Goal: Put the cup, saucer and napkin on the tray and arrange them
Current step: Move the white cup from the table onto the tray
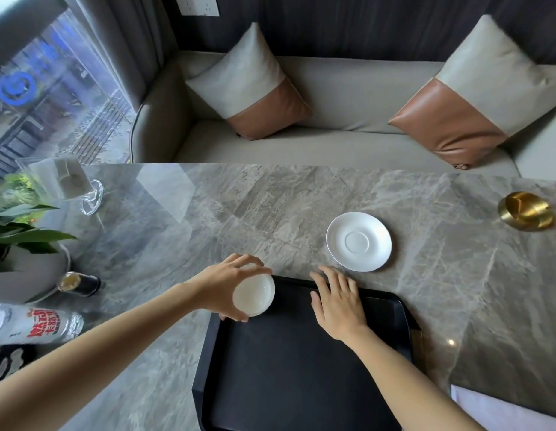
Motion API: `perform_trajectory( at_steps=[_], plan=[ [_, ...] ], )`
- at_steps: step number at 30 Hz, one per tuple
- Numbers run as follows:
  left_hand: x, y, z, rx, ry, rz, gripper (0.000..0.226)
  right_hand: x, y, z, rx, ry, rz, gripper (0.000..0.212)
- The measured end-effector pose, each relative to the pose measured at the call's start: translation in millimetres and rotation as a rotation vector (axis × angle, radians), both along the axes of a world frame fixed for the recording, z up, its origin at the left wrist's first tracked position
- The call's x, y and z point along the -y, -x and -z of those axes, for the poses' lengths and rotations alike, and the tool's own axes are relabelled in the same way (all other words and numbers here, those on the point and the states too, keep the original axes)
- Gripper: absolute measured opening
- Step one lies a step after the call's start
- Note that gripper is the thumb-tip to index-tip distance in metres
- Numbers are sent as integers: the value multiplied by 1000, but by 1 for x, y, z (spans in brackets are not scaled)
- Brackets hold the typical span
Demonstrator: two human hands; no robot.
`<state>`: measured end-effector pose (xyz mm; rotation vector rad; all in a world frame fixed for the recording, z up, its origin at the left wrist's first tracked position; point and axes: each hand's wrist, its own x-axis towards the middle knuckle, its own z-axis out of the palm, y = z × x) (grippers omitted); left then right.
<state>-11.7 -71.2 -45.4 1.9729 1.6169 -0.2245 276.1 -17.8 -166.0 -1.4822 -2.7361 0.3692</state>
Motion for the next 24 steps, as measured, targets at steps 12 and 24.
perform_trajectory(
  at_steps=[12,24],
  plan=[
    [-63,14,-41,-134,-26,-102,65,-16,13,-71,90,60,-81,41],
    [-155,-33,-39,-57,-230,-239,56,-124,-30,-127,59,-117,169,41]
  ],
)
